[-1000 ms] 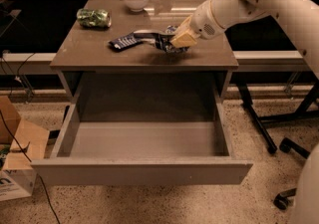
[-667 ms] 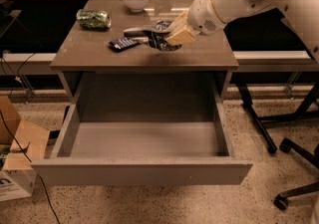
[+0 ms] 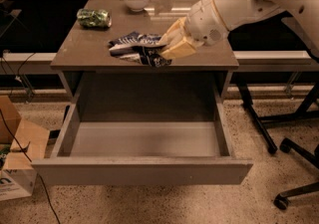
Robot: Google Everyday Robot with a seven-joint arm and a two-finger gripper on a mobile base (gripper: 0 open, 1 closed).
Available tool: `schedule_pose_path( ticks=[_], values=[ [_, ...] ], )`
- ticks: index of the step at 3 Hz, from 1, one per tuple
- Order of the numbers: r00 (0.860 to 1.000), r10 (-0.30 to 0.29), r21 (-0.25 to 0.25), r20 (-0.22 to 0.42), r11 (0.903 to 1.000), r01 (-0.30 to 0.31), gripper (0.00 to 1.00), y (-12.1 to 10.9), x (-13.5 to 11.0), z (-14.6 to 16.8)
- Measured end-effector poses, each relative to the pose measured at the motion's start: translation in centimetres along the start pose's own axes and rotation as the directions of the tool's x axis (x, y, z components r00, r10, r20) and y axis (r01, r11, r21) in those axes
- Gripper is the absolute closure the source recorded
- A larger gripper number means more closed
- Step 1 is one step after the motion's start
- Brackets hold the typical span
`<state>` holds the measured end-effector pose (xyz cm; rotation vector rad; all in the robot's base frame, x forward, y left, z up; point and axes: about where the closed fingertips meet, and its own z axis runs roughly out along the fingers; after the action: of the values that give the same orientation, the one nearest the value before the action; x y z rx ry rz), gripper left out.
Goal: Place blue chip bag into top drawer
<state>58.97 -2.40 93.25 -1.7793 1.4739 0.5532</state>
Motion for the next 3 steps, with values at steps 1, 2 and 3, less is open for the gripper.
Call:
schedule_pose_path(
  ticks=[1, 2, 3],
  values=[
    [0.998, 0.032, -0.106, 0.059, 0.9940, -0.025, 1.00, 2.6, -0.5, 0.8],
    [0.997, 0.033, -0.118, 0.064, 0.9927, -0.025, 1.00, 2.9, -0.6, 0.9],
    [0.996, 0.016, -0.138, 0.086, 0.9904, -0.004, 1.00, 3.0, -0.5, 3.2]
  ],
)
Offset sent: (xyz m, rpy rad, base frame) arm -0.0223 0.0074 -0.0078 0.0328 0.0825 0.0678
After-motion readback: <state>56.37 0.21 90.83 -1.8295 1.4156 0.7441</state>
